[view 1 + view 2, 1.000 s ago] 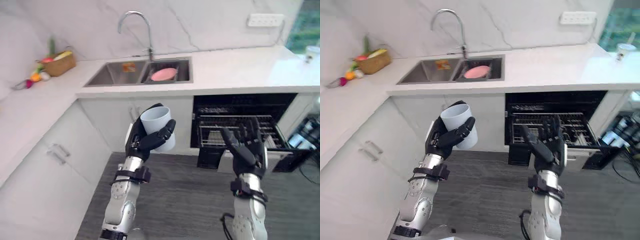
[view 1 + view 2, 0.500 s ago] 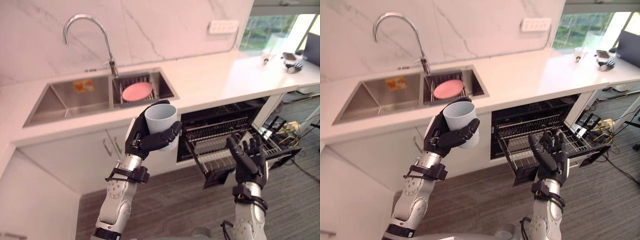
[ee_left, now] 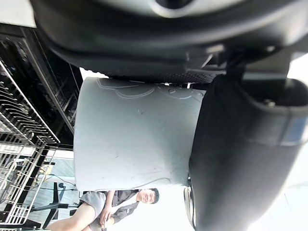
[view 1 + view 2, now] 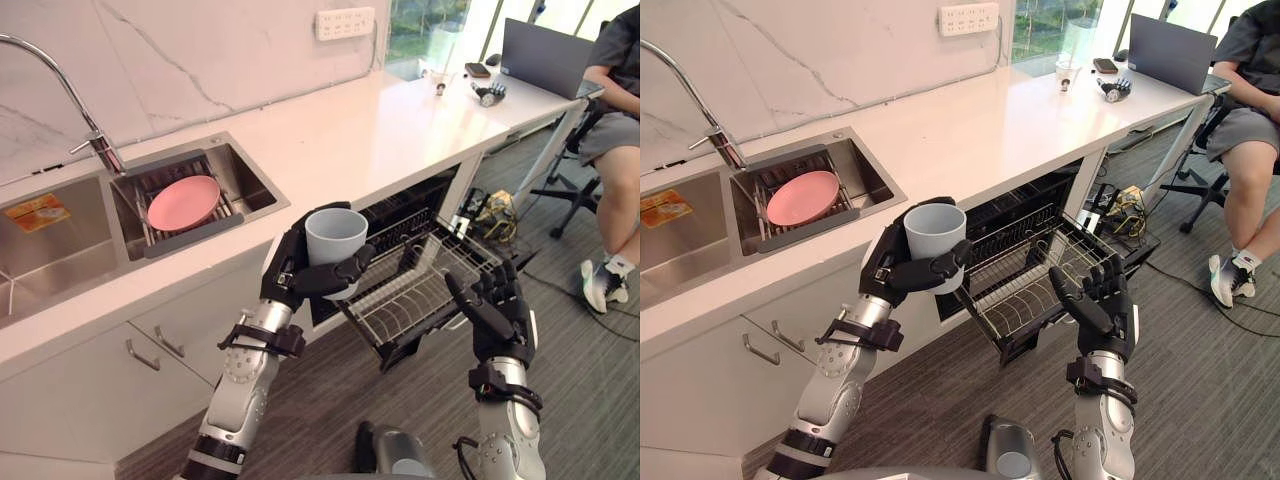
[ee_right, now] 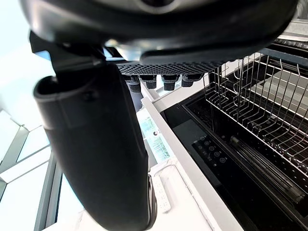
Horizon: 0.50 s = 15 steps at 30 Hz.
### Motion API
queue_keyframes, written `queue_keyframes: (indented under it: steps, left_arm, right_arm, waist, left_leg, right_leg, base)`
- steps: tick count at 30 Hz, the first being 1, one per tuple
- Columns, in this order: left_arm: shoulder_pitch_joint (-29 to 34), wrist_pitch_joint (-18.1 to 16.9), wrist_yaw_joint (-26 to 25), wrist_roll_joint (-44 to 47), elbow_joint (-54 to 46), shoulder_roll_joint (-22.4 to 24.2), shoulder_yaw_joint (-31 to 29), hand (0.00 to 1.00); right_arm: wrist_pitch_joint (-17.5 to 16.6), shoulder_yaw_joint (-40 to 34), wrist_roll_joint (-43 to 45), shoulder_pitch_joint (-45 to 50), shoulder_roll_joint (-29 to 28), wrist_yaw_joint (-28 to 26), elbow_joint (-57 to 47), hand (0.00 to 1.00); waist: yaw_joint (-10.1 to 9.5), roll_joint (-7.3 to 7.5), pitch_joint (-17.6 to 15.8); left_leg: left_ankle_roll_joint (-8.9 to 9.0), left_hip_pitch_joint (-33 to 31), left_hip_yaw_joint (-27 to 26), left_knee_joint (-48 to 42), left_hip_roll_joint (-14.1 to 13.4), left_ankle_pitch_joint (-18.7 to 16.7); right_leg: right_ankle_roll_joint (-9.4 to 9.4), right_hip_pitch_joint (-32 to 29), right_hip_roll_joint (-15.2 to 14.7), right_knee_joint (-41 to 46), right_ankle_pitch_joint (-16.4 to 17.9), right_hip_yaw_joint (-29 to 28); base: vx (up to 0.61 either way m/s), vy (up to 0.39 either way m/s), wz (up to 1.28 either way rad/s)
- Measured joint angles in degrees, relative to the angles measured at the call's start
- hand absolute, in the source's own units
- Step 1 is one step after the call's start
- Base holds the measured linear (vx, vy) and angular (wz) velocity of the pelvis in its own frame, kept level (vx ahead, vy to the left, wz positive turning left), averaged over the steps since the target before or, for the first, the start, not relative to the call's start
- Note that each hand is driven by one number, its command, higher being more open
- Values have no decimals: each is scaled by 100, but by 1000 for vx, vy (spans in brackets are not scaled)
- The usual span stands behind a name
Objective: Walk over to the sink, pick up the cup, carry it to the dishwasher, place the cup inside the dishwasher, then close the dishwasher door
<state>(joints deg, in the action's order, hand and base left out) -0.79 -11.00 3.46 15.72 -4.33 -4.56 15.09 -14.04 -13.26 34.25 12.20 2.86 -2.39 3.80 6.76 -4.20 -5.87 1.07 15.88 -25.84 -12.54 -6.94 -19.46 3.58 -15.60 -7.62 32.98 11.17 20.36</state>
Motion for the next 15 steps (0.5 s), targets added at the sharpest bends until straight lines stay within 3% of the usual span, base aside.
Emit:
queue_keyframes:
  steps: [1, 2, 3, 4, 6, 7, 10, 12, 14, 15]
  left_arm:
    - [12, -36, -54, 1, 43, 30, 57, 0]
    - [113, 5, -121, 2, 101, 99, 103, 0]
    - [177, 24, -106, 0, 109, 103, 128, 0]
    - [349, 25, -90, 1, 148, 109, 193, 0]
    - [364, 24, -79, -1, 232, 100, 267, 0]
    - [387, -1, -97, -5, 235, 105, 338, 0]
    - [379, -34, -161, -25, 193, 112, 504, 0]
    - [370, -34, -242, -116, 169, 197, 551, 0]
    - [257, -34, -233, -115, 150, 285, 559, 0]
    - [181, -39, -235, -113, 141, 233, 556, 0]
  right_arm:
    - [-14, -3, -4, -21, -29, 0, 1, 100]
    - [-9, 12, -10, 22, 9, -1, -63, 100]
    - [-9, 37, -16, 44, 8, -10, -123, 100]
    - [-13, 40, -15, -1, -12, -100, -288, 100]
    - [-43, 19, -6, -52, 18, -193, -409, 100]
    - [-78, 17, -4, -157, 96, -303, -552, 100]
    - [-86, 36, 1, -208, 158, -429, -821, 100]
    - [-96, 89, 13, -211, 245, -547, -876, 100]
    - [-94, 142, 79, -207, 436, -590, -917, 100]
    - [-81, 166, 212, -201, 385, -634, -911, 100]
  waist:
    - [-36, 86, -51]
    - [-43, -72, -81]
    - [-83, -65, -108]
    - [-186, -105, -110]
    - [-194, -85, -115]
    - [-209, -83, -114]
    - [-237, -44, -132]
    - [-231, -54, -126]
    - [-145, -225, -12]
    - [-114, -123, 92]
  left_leg:
    - [-97, -372, -75, -1259, -174, -102]
    - [-79, -1031, 84, -2892, -657, 188]
    - [36, -1324, 227, -3489, -844, 334]
    - [269, -1682, 580, -3847, -959, 226]
    - [265, -1746, 672, -3329, -875, 203]
    - [255, -1783, 856, -2279, -706, 206]
    - [278, -1916, 1475, -931, -456, 411]
    - [347, -1919, 1600, -311, -389, 839]
    - [287, -1907, 1511, 247, -335, 2117]
    - [523, -1753, 1435, 550, -162, 2182]
  right_leg:
    - [-106, 225, -83, 0, 314, -26]
    - [-32, 505, 85, -306, 241, -4]
    - [-2, 629, 152, -438, 212, -15]
    - [-52, 1002, 274, -746, 108, -244]
    - [-84, 1214, 276, -966, 60, -392]
    - [-96, 1368, 270, -1223, 19, -660]
    - [-158, 1496, 201, -1456, -6, -1179]
    - [-355, 1530, 165, -1549, -11, -1453]
    - [-655, 1536, 219, -1634, -43, -1661]
    - [-793, 1482, 68, -1619, -30, -1726]
  base:
    - [241, -78, -14]
    - [236, -80, -12]
    - [239, -76, -51]
    - [229, -38, -64]
    - [233, -5, -71]
    - [230, 35, -77]
    - [275, 134, -100]
    - [235, 203, -87]
    - [312, 311, -55]
    - [273, 289, -32]
